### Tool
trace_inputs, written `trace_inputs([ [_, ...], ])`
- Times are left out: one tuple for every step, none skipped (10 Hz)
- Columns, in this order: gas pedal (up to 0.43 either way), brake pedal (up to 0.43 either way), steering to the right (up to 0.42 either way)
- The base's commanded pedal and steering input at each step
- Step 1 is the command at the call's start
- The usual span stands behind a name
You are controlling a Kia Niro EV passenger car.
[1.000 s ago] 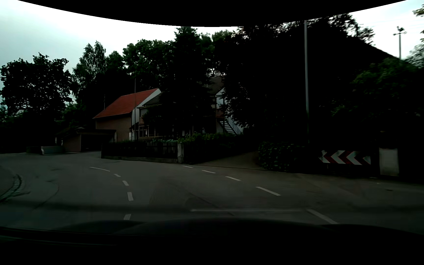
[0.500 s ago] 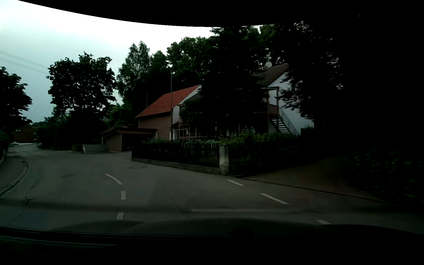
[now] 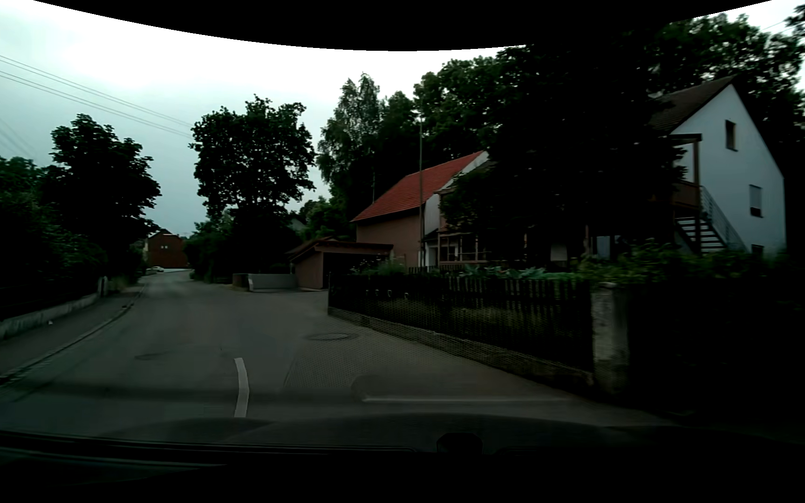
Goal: Follow the waypoints while adhering to traffic rules and regulations
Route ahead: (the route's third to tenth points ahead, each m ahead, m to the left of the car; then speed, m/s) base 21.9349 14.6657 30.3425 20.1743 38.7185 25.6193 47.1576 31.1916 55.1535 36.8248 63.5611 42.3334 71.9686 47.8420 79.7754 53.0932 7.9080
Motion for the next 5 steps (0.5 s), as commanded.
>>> trace_inputs([
  [0.177,0.006,-0.273],
  [0.177,0.006,-0.269],
  [0.177,0.006,-0.26],
  [0.177,0.006,-0.245],
  [0.177,0.006,-0.23],
])
